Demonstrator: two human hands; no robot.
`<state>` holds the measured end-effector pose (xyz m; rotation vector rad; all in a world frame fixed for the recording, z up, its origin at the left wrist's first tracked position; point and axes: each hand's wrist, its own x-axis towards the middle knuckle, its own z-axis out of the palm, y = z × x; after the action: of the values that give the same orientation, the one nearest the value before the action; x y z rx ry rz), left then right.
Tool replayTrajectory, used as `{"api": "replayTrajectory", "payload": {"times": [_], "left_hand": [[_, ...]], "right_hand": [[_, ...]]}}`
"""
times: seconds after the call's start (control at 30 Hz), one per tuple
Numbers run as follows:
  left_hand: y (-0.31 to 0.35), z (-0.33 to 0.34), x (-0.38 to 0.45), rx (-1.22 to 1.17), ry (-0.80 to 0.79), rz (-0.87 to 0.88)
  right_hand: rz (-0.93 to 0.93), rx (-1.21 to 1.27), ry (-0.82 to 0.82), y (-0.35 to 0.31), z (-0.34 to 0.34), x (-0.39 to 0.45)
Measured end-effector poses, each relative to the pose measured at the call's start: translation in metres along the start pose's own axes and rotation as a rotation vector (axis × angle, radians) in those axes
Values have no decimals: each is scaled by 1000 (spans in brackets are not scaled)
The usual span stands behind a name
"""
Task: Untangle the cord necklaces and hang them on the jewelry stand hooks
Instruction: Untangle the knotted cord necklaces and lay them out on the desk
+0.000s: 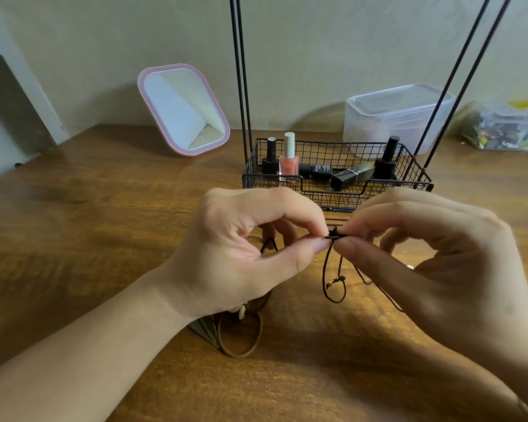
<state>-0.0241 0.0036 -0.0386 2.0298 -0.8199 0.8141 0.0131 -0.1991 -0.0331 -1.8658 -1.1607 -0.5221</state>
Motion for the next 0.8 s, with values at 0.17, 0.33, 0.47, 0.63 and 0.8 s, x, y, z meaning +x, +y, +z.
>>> {"api": "replayTrajectory", "payload": {"times": [0.17, 0.33, 0.47, 0.63, 0.8], "left_hand": [[-6, -2, -3, -66, 20, 12], [-9, -2, -4, -205, 69, -20], [-8, 0, -2, -421, 128, -100], [-8, -3, 2, -825, 104, -322], [-8, -4, 1, -780, -65, -397]], "right_hand": [[47, 133, 29, 5, 0, -2], [132, 282, 9, 7, 0, -3], [211, 418, -16, 9, 0, -2], [293, 583, -6, 13, 0, 0], [363, 715, -29, 17, 0, 1]]}}
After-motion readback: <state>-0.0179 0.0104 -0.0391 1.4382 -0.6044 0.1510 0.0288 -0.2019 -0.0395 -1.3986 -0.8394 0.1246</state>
